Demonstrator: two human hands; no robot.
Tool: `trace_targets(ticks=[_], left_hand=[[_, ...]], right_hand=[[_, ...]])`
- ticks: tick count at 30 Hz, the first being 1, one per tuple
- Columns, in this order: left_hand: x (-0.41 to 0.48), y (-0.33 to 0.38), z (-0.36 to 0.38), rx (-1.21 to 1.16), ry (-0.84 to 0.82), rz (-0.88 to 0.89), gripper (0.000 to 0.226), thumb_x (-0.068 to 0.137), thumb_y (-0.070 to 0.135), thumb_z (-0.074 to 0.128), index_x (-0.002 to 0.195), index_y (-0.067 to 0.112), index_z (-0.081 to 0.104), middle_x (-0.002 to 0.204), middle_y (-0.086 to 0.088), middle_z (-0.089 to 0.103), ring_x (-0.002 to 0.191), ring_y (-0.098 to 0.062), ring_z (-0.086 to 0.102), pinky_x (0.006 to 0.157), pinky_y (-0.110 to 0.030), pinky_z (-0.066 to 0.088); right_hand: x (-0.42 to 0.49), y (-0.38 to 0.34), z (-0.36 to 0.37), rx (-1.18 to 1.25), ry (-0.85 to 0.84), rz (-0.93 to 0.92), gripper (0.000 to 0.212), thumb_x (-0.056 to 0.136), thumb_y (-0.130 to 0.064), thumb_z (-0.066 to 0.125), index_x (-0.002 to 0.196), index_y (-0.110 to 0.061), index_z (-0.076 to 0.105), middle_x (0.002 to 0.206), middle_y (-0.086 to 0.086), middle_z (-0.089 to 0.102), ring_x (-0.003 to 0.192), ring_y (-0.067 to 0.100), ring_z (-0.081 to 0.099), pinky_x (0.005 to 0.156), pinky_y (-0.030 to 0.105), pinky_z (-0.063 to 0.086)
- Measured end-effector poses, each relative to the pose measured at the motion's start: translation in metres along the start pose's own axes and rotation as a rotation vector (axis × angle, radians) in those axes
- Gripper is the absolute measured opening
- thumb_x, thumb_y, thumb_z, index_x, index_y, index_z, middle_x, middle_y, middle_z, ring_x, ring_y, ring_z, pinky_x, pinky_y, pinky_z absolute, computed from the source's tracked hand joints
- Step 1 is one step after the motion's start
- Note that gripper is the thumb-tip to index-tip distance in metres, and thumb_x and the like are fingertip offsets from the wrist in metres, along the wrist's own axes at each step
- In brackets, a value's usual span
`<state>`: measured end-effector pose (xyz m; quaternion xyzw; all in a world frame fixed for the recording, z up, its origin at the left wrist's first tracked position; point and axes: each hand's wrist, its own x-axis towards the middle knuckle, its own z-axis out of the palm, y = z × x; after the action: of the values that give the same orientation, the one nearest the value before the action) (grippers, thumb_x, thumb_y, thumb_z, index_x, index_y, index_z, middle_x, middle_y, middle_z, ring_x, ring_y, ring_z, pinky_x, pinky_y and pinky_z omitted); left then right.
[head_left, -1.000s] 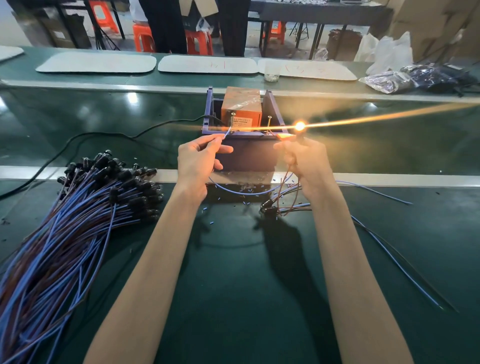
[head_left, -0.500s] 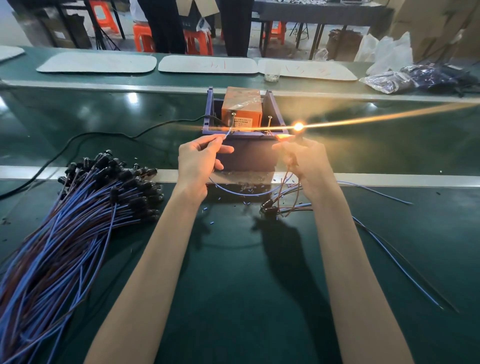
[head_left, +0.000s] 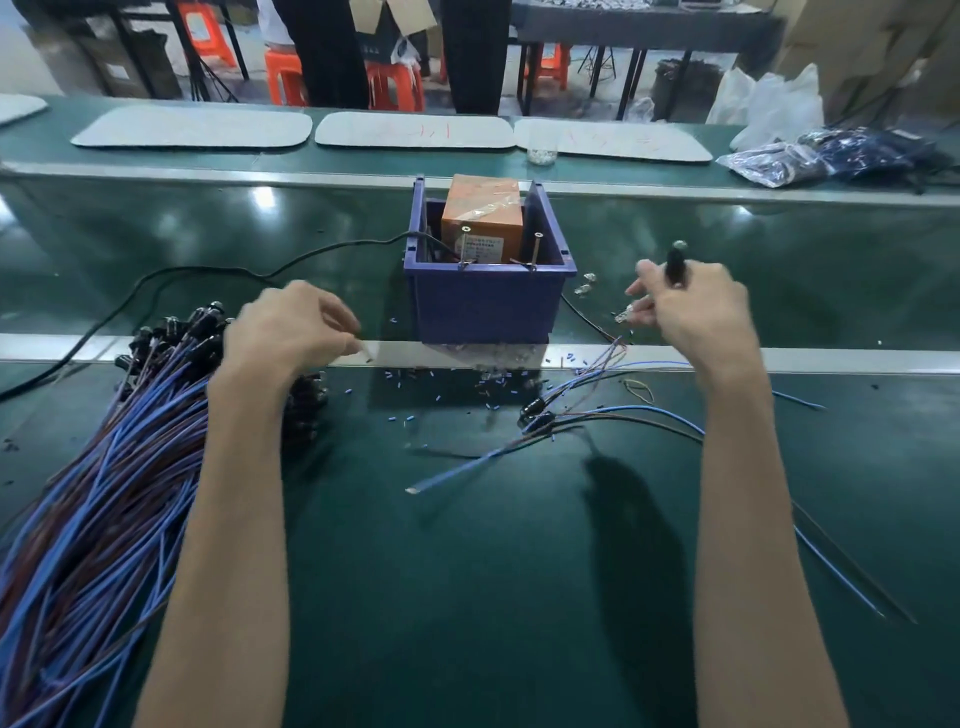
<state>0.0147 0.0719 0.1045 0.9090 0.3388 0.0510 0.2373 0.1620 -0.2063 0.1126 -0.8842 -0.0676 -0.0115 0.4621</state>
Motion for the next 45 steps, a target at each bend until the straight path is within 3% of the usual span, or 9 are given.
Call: trace_targets(ticks=[6,9,16,21,25,30,36,41,45], left_hand=[[0.004,-0.032,-0.007,0.025,-0.022,-0.192,0.034,0.064,0.024,0.089,0.093,0.025,0.071,0.108,-0.010,0.070,0.106,-0.030,0.062,0.097,-0.044,0.049],[0.003,-0.034,-0.004,0.019,-0.042,-0.204,0.021,0.067,0.022,0.087,0.076,0.028,0.069,0.101,-0.009,0.072,0.102,-0.029,0.063,0.096,-0.042,0.049],[0.005,-0.039,-0.005,0.039,-0.129,-0.151,0.019,0.070,0.016,0.085,0.079,0.029,0.074,0.088,0.000,0.072,0.095,-0.022,0.064,0.092,-0.037,0.050],[0.002,-0.034,-0.005,0.036,-0.039,-0.114,0.019,0.073,0.013,0.082,0.078,0.028,0.071,0.093,-0.005,0.073,0.098,-0.026,0.065,0.094,-0.041,0.050],[-0.005,-0.018,-0.009,-0.024,0.209,-0.051,0.012,0.077,0.022,0.078,0.088,0.027,0.075,0.093,-0.003,0.073,0.096,-0.027,0.065,0.087,-0.037,0.052],[-0.011,0.012,-0.004,-0.194,0.387,0.173,0.015,0.079,0.023,0.076,0.094,0.024,0.075,0.090,0.004,0.074,0.087,-0.013,0.066,0.082,-0.025,0.048],[-0.036,0.073,0.022,-0.924,0.140,0.392,0.014,0.080,0.012,0.076,0.087,0.023,0.070,0.087,0.006,0.074,0.081,-0.006,0.070,0.070,-0.019,0.055],[-0.057,0.113,0.049,-1.366,0.207,0.115,0.013,0.094,0.015,0.059,0.082,0.017,0.066,0.077,0.007,0.068,0.067,0.000,0.061,0.067,-0.016,0.049],[-0.071,0.126,0.055,-1.890,-0.225,-0.378,0.036,0.092,0.031,0.050,0.061,0.015,0.059,0.059,0.002,0.058,0.050,-0.010,0.051,0.045,-0.018,0.041]], right_hand=[[-0.017,-0.020,-0.017,-0.153,0.519,-0.390,0.031,0.089,0.002,0.048,0.116,-0.004,0.064,0.128,0.022,0.044,0.115,0.024,0.051,0.095,0.000,0.025],[-0.024,-0.030,-0.007,-0.220,0.552,-0.464,0.043,0.084,0.009,0.049,0.123,-0.002,0.060,0.132,0.024,0.037,0.122,0.028,0.044,0.105,0.007,0.021],[-0.020,-0.017,0.041,-0.583,-0.135,-0.249,0.025,0.087,0.000,0.050,0.105,-0.001,0.066,0.117,0.019,0.051,0.099,0.034,0.053,0.086,0.032,0.040],[-0.020,0.001,0.060,-0.729,-0.538,-0.131,0.026,0.089,-0.009,0.051,0.110,-0.014,0.065,0.111,0.013,0.061,0.088,0.030,0.052,0.072,0.031,0.043],[-0.013,0.000,0.058,-0.555,-0.504,-0.237,0.032,0.091,-0.020,0.056,0.122,-0.023,0.063,0.114,0.004,0.066,0.104,0.023,0.058,0.087,0.031,0.047],[-0.026,-0.017,0.059,-0.069,-0.650,-0.363,0.032,0.091,-0.022,0.063,0.123,-0.017,0.063,0.095,-0.004,0.070,0.080,0.005,0.062,0.075,0.013,0.047],[-0.047,-0.037,0.084,0.613,-0.784,-0.152,0.025,0.097,-0.009,0.053,0.121,-0.004,0.057,0.087,0.004,0.068,0.068,0.010,0.064,0.063,0.019,0.051],[-0.042,-0.037,0.084,0.803,-0.598,0.050,0.013,0.097,-0.008,0.051,0.091,-0.005,0.062,0.071,0.004,0.066,0.061,0.013,0.061,0.071,0.031,0.056],[-0.029,-0.037,0.074,1.043,-0.380,0.250,0.025,0.095,-0.011,0.046,0.074,-0.010,0.059,0.060,-0.002,0.067,0.052,0.005,0.058,0.049,0.016,0.046]])
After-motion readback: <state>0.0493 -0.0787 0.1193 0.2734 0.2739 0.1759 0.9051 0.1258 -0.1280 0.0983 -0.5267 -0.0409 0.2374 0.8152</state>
